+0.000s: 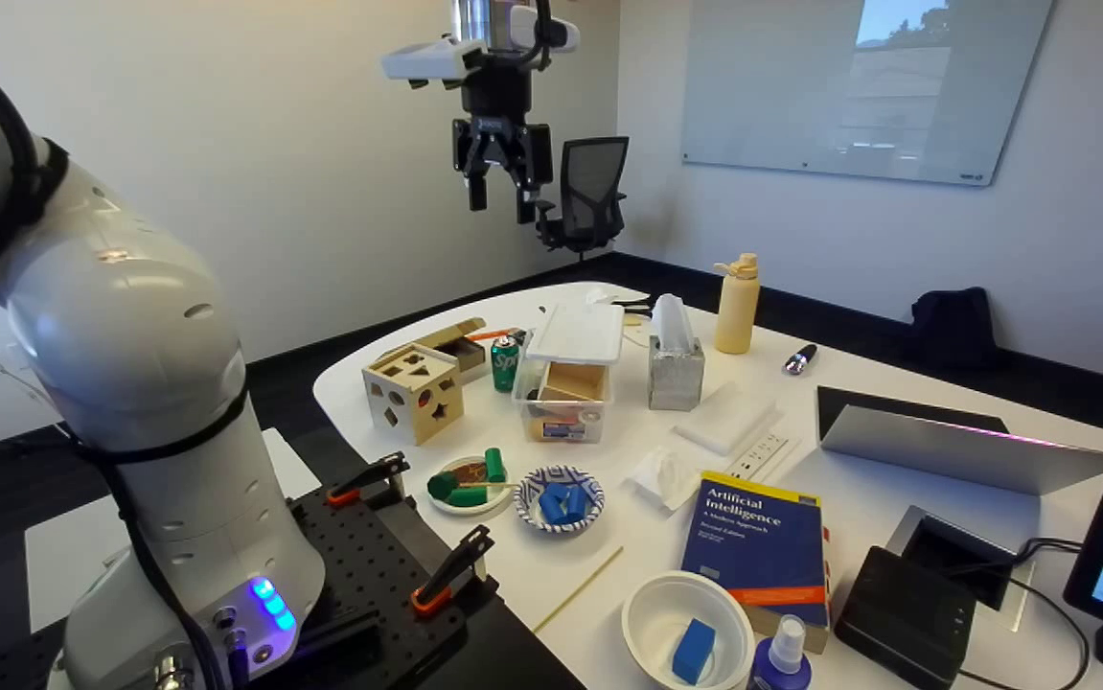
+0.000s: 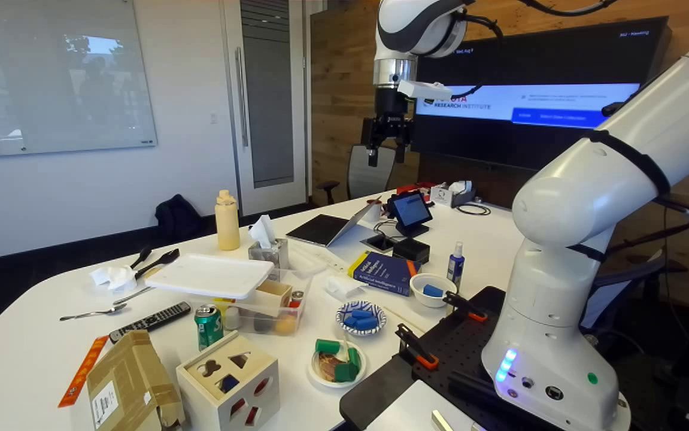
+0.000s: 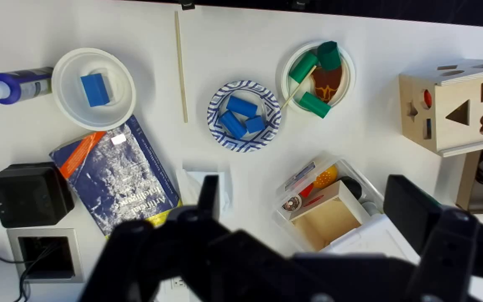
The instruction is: Move the box to the left
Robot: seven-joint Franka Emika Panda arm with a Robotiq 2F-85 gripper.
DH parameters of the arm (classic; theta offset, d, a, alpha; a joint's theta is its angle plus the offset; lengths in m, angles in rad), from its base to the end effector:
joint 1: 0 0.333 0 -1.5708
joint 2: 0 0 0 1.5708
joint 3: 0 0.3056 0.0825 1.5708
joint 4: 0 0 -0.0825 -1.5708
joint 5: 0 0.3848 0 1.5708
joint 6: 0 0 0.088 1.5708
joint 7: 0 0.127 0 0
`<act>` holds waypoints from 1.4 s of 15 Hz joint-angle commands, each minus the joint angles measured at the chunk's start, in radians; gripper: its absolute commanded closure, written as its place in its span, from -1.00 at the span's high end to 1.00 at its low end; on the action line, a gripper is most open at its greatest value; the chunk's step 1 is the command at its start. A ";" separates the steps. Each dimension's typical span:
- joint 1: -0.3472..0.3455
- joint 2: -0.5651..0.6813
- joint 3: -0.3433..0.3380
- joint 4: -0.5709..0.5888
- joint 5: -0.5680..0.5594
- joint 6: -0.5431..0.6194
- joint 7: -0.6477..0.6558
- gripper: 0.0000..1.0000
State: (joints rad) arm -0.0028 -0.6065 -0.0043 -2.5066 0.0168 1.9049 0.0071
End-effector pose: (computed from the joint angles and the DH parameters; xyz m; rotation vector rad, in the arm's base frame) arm 0.3730 -0.0011 0.4582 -3.1231 0.0295 -0.0075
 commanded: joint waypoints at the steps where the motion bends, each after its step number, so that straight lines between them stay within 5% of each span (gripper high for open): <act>1: -0.001 0.000 0.000 0.002 0.000 -0.002 0.000 1.00; 7: 0.039 -0.003 0.020 -0.039 0.018 0.012 -0.030 1.00; 14: 0.336 -0.027 0.172 -0.292 0.266 0.141 -0.149 1.00; 21: 0.658 0.291 0.385 -0.309 0.459 0.614 -0.236 1.00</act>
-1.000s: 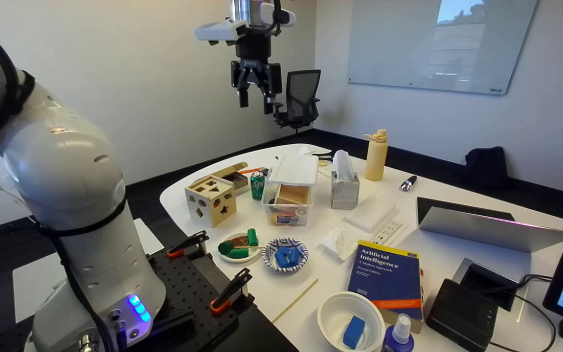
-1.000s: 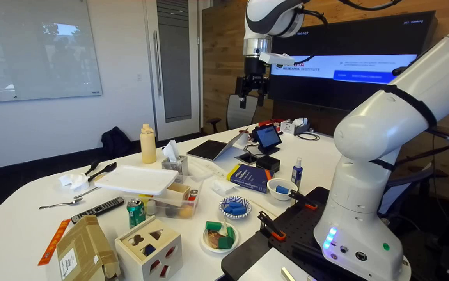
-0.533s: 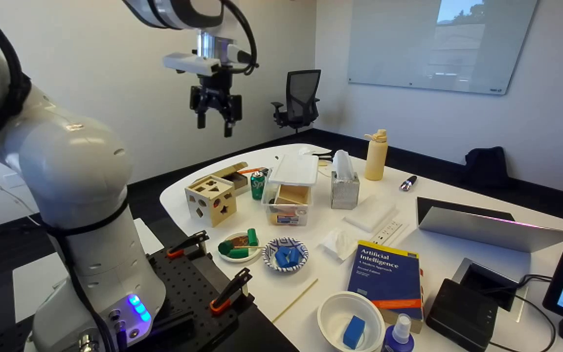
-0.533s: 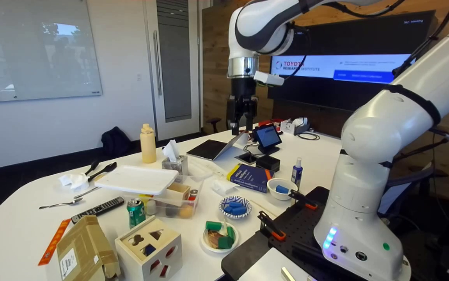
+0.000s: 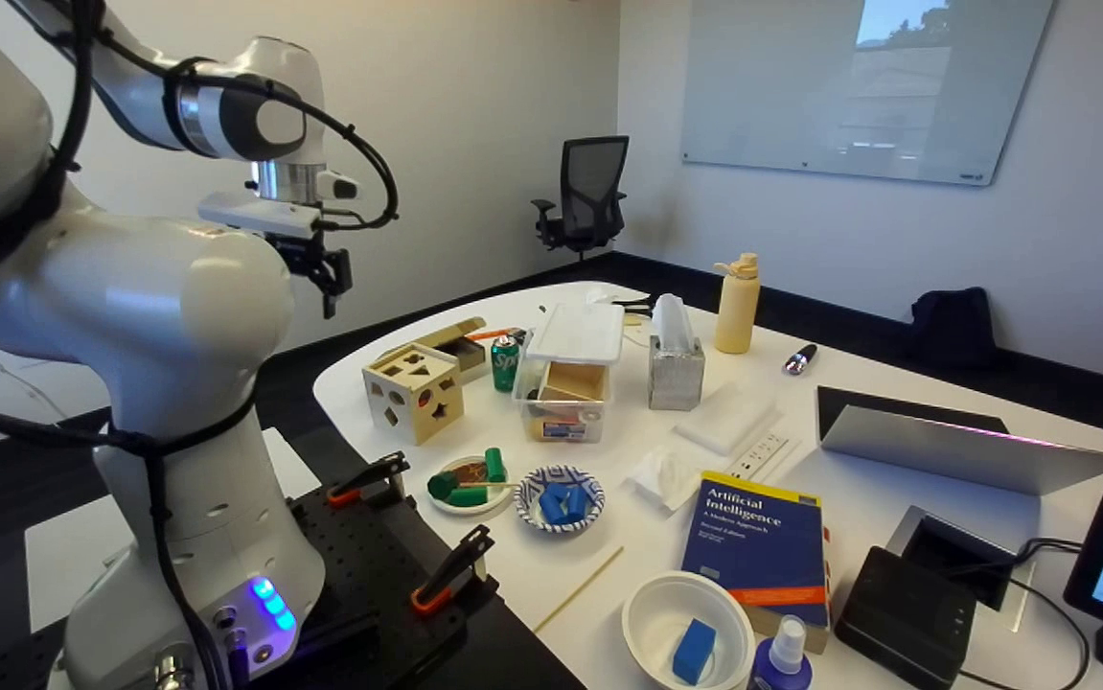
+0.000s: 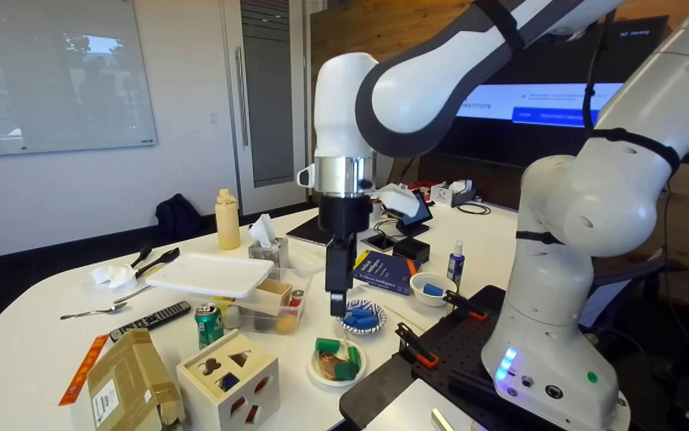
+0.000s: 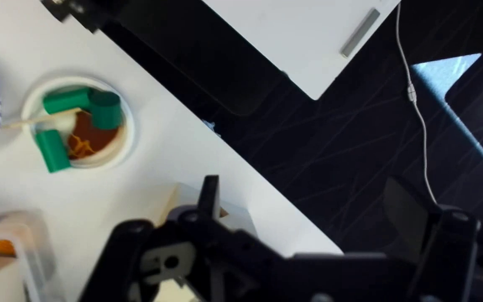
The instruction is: Move the box to the left
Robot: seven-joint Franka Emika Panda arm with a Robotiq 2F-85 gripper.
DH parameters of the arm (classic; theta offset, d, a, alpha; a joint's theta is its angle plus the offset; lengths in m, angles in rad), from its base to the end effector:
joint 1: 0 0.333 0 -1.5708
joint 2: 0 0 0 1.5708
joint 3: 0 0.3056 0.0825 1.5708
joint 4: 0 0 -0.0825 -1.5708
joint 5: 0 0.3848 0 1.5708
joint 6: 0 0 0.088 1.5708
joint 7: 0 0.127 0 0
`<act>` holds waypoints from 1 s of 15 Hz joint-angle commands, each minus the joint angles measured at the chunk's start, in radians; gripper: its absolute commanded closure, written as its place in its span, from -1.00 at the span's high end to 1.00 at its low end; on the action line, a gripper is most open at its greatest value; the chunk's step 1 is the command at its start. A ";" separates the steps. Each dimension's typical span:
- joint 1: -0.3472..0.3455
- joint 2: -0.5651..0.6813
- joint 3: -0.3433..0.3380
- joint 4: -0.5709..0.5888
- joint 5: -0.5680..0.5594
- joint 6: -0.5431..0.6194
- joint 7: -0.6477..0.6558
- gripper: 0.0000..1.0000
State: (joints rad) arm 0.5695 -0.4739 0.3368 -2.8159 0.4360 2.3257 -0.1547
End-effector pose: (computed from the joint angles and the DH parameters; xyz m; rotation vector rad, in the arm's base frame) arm 0.2219 0.2768 0.2974 -2.8029 -1.0541 0.1064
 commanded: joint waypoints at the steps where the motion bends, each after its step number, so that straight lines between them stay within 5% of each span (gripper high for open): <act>1: 0.114 0.211 0.054 0.000 0.031 0.270 -0.097 1.00; 4: 0.148 0.404 0.050 0.059 -0.030 0.428 -0.153 1.00; 5: 0.159 0.285 0.050 0.015 -0.013 0.365 -0.094 1.00; 8: 0.138 0.402 0.066 0.051 -0.023 0.417 -0.132 1.00; 15: 0.135 0.413 0.066 0.059 -0.025 0.418 -0.134 1.00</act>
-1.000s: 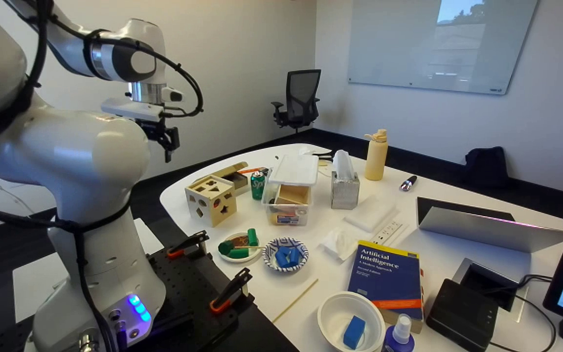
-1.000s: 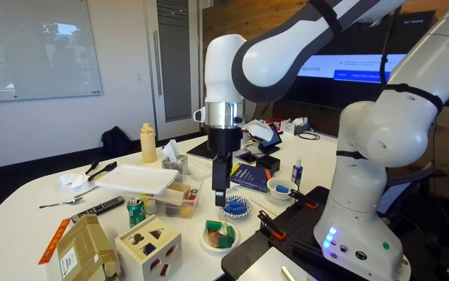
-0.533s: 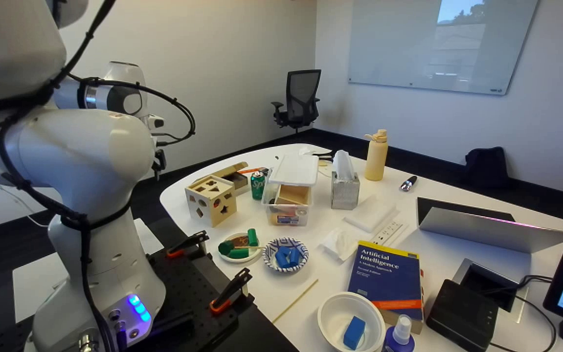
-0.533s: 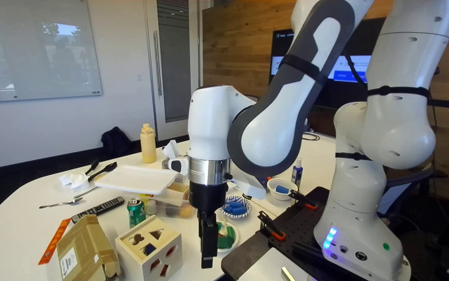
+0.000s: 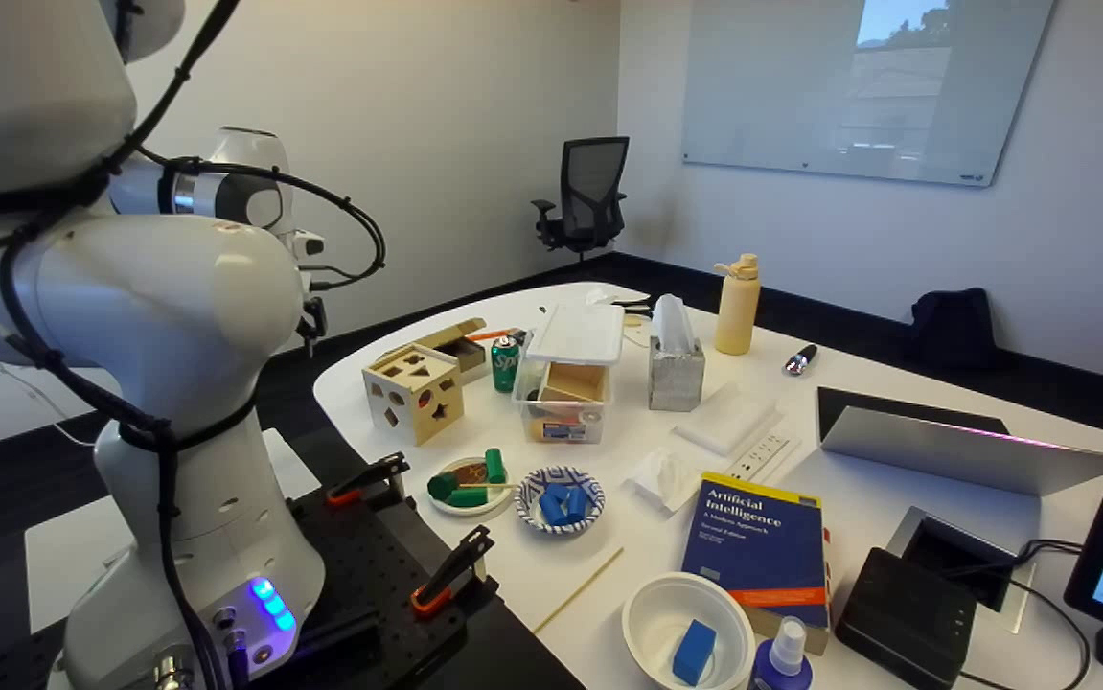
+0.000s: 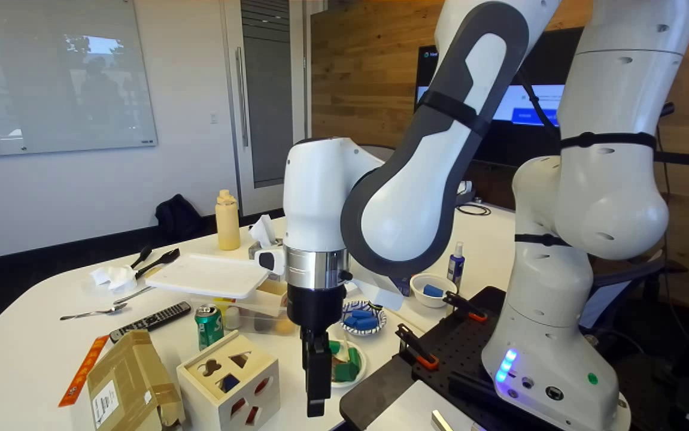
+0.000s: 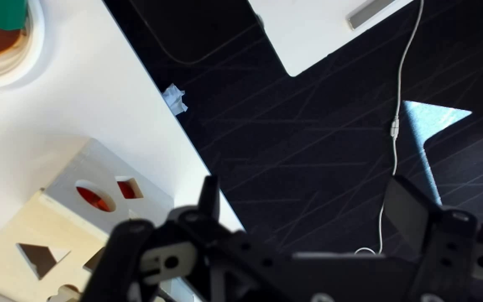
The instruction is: Move the box to the left
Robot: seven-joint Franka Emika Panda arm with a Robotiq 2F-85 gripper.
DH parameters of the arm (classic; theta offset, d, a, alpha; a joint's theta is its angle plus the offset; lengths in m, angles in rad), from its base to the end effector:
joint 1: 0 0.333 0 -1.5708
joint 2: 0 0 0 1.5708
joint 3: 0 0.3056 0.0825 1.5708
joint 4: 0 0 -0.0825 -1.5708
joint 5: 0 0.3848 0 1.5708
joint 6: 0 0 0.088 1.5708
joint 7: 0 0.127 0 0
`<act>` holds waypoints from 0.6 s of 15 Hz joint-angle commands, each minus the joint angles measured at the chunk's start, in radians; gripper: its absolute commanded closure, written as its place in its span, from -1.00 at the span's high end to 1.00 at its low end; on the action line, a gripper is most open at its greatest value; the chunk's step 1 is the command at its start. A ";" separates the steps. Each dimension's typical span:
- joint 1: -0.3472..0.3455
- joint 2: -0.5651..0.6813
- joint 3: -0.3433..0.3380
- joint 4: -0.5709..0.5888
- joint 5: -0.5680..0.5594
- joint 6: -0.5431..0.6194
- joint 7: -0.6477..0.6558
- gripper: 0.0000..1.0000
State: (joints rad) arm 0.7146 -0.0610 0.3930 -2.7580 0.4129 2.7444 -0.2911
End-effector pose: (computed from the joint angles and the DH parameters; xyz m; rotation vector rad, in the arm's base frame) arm 0.1907 0.3458 0.2058 -2.6099 -1.4610 0.0219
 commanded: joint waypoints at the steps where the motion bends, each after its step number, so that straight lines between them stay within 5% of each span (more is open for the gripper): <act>1: -0.010 0.000 0.010 0.001 -0.002 -0.001 0.002 1.00; 5: -0.018 0.028 0.000 0.013 -0.005 0.020 -0.042 1.00; 9: -0.113 0.133 -0.026 0.076 -0.233 0.020 -0.048 1.00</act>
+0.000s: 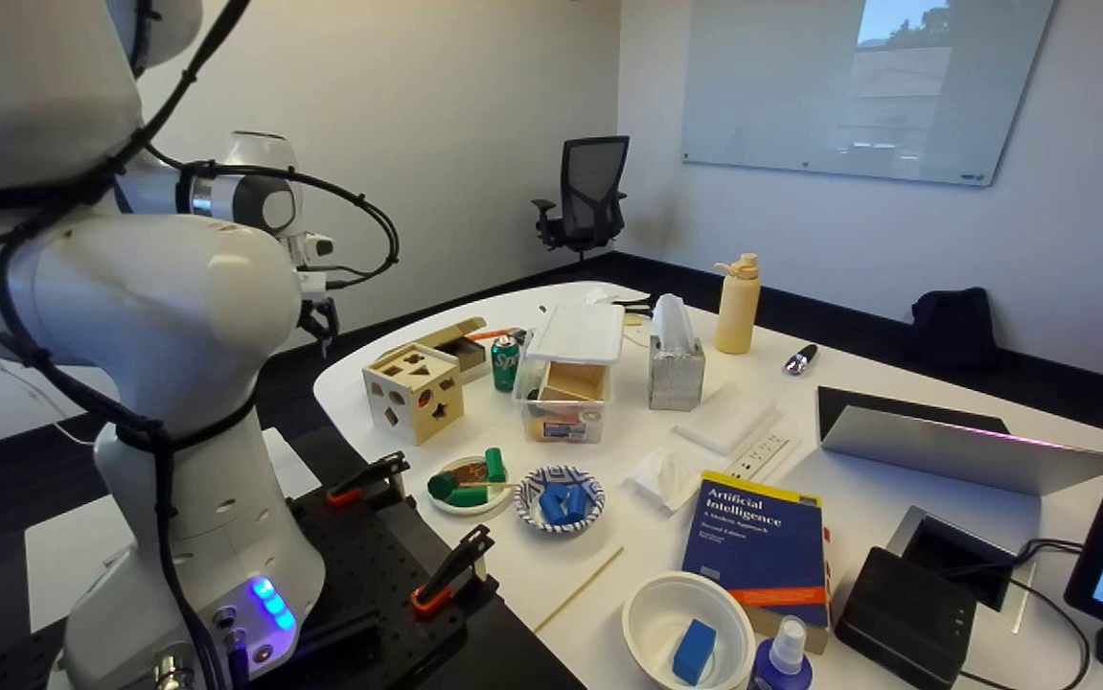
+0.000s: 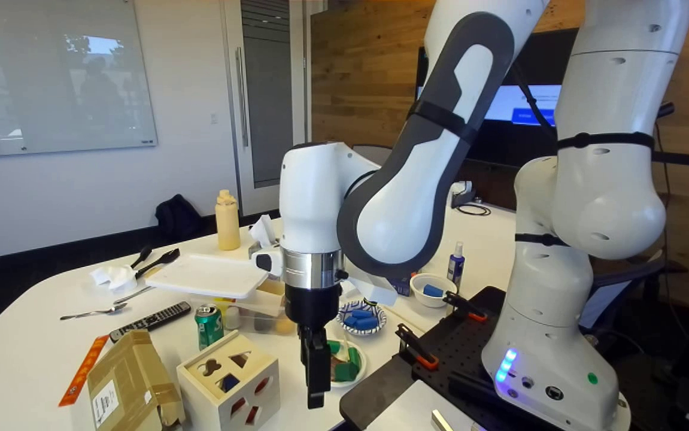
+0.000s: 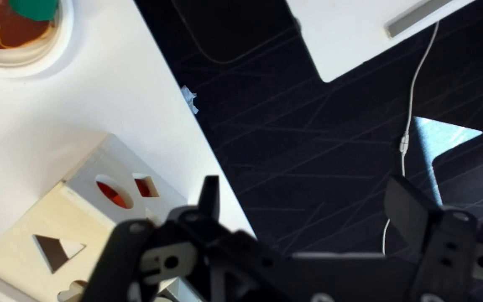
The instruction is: Move the box to the left
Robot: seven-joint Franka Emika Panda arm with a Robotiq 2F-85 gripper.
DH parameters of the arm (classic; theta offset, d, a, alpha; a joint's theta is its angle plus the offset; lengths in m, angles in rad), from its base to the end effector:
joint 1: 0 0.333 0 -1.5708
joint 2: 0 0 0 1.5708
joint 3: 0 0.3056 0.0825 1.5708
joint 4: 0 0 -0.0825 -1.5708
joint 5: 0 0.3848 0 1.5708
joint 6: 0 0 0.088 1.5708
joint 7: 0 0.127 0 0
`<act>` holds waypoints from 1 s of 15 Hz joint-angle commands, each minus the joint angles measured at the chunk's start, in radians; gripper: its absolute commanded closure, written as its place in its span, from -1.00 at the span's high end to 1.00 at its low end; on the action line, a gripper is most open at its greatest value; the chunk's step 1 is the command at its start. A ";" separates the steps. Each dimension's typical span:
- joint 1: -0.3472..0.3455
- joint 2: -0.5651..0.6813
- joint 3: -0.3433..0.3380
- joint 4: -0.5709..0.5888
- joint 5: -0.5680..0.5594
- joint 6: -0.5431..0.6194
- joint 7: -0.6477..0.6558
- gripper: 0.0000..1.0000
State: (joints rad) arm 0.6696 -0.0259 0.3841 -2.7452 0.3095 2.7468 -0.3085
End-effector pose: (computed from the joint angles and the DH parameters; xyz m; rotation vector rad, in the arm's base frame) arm 0.2062 0.3398 0.1976 -2.5979 -1.5533 0.0245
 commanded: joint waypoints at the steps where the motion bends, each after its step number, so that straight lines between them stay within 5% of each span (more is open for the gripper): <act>1: -0.096 0.123 -0.021 0.083 -0.202 0.009 -0.019 1.00; 7: -0.235 0.374 0.005 0.241 -0.402 0.042 -0.085 1.00; 15: -0.251 0.515 0.003 0.357 -0.559 0.077 -0.059 1.00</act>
State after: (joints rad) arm 0.4326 0.4829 0.3709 -2.4115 -0.2179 2.8044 -0.3712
